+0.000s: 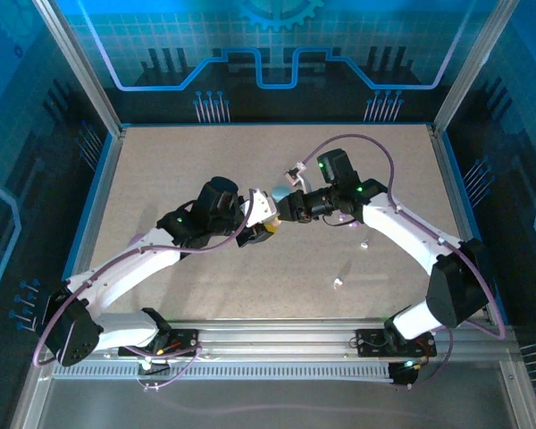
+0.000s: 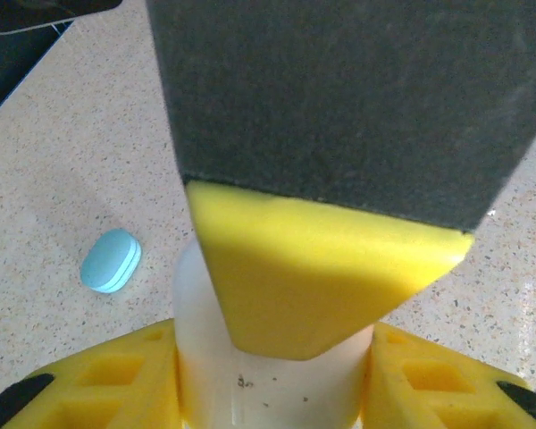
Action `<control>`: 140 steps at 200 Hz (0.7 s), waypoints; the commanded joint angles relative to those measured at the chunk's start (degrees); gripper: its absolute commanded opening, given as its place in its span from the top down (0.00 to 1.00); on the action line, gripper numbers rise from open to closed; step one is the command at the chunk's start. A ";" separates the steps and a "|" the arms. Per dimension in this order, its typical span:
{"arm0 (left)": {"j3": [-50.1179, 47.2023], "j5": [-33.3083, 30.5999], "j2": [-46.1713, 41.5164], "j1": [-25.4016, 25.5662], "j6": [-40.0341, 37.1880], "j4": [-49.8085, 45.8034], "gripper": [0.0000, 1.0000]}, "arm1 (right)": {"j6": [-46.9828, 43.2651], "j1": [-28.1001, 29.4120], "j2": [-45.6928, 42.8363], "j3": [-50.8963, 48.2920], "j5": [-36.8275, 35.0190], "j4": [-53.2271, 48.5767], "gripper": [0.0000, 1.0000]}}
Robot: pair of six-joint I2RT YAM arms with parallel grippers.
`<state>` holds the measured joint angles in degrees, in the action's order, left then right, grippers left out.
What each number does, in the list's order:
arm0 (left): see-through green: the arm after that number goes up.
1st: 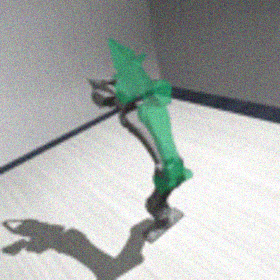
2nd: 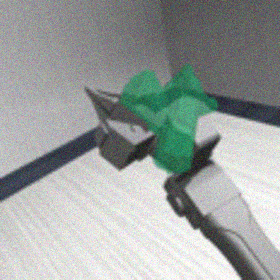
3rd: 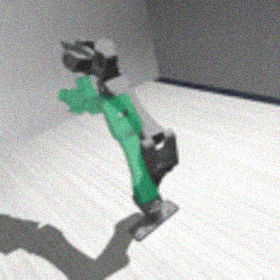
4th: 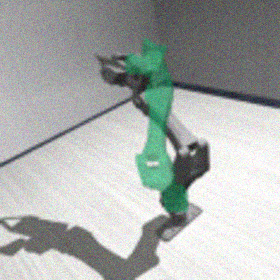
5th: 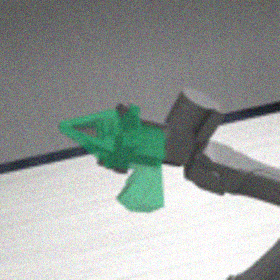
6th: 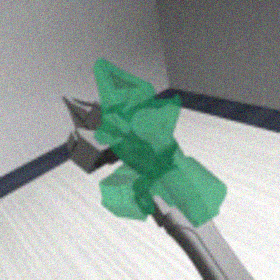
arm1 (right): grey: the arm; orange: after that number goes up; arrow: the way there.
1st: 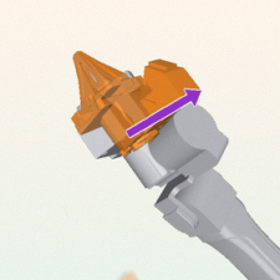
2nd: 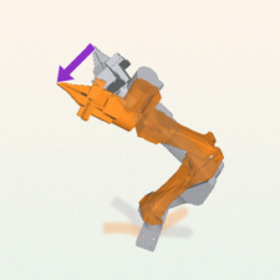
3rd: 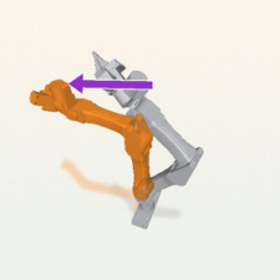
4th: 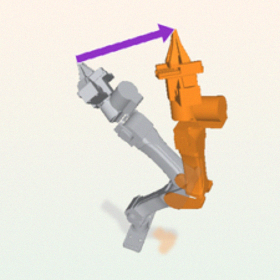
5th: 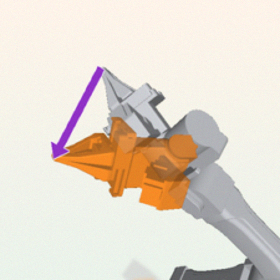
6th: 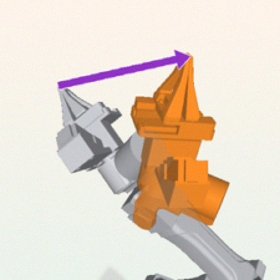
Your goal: Insert the wireless bluetooth earbuds into the charging case
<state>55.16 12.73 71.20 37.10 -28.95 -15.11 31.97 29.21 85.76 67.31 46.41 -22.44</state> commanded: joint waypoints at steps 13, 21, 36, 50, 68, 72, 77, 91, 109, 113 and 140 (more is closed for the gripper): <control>2.28 0.97 -0.10 0.82 -0.94 1.92 0.57 | -0.54 0.48 0.16 1.09 -0.54 0.33 0.76; 2.32 1.02 -0.01 0.79 -0.91 1.93 0.56 | -0.46 0.32 -0.01 0.94 -0.53 0.45 0.77; 2.32 1.14 0.16 0.79 -0.85 1.76 0.56 | -0.11 -0.02 -0.45 0.61 -0.45 1.03 0.79; 2.49 1.10 0.26 0.79 -0.86 1.67 0.56 | 0.35 -0.29 -0.72 0.21 -0.17 1.69 0.80; 2.74 0.95 0.47 0.84 -0.51 1.41 0.55 | 0.64 -0.56 -1.02 -0.12 0.40 2.32 0.82; 2.83 0.82 0.58 0.82 -0.41 1.37 0.54 | 0.71 -0.60 -1.11 -0.16 0.45 2.50 0.82; 2.93 0.72 0.68 0.79 -0.24 1.23 0.53 | 0.77 -0.73 -1.20 -0.25 0.51 2.63 0.82; 3.29 0.67 0.96 0.85 -0.10 0.75 0.51 | 1.14 -1.09 -1.47 -0.64 0.79 3.37 0.83; 3.60 0.65 1.31 0.84 0.12 0.35 0.49 | 1.73 -1.53 -1.73 -1.19 1.25 4.30 0.83; 3.64 0.70 1.38 0.78 0.20 0.31 0.48 | 1.85 -1.58 -1.73 -1.25 1.45 4.59 0.83; 3.87 1.15 1.74 0.80 0.95 0.30 0.39 | 2.28 -2.01 -1.95 -1.64 1.70 5.34 0.84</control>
<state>56.90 11.88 72.20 37.34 -28.69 -15.05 33.65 28.03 85.19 66.46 47.00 -19.64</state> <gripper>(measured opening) 0.572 0.223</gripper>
